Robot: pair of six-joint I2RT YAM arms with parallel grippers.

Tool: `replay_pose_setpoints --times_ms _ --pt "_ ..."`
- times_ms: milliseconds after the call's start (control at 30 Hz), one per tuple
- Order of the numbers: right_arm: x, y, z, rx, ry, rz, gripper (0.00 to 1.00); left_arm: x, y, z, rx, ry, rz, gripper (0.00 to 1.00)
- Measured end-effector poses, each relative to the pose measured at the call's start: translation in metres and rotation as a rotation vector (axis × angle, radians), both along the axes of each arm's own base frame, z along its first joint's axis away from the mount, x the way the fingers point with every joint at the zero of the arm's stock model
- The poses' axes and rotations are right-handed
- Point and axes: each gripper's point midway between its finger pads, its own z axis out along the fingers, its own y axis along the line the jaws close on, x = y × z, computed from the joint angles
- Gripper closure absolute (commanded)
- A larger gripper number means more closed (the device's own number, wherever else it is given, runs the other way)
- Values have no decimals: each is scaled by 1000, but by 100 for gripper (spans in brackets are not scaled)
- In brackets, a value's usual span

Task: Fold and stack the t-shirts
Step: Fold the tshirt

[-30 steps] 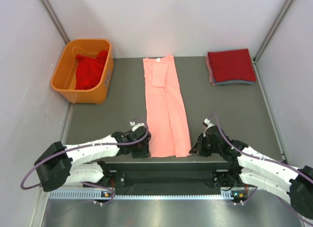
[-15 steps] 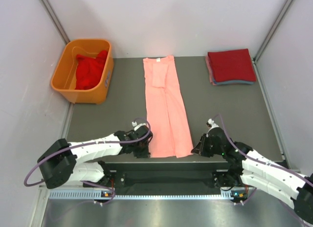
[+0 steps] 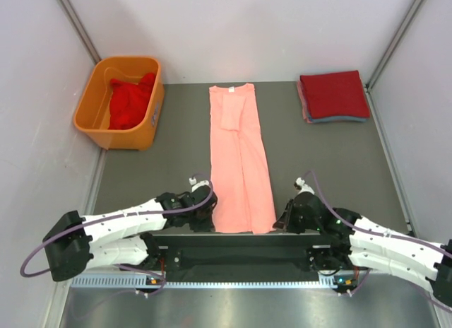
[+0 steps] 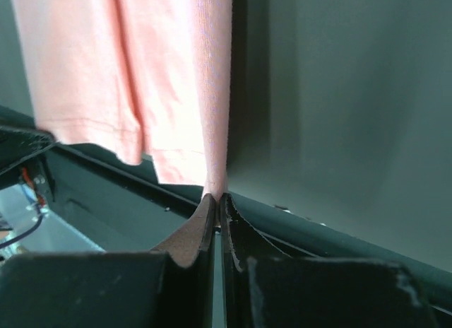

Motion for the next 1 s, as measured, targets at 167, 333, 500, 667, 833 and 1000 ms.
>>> replay_pose_setpoints --times_ms 167,333,500,667,833,1000 --pt "10 -3 0 -92 -11 -14 100 5 -3 -2 39 -2 -10 100" --pt "42 10 33 -153 -121 -7 100 41 -22 16 40 -52 16 100" --pt "74 19 40 -257 -180 31 100 94 -18 24 54 -76 95 100" --pt "116 25 36 -354 -196 63 100 151 -12 33 72 -110 135 100" --pt "166 32 38 -394 -216 74 100 210 -11 48 76 -173 144 100" --pt "209 42 44 -398 -237 81 100 261 -16 55 86 -218 141 100"
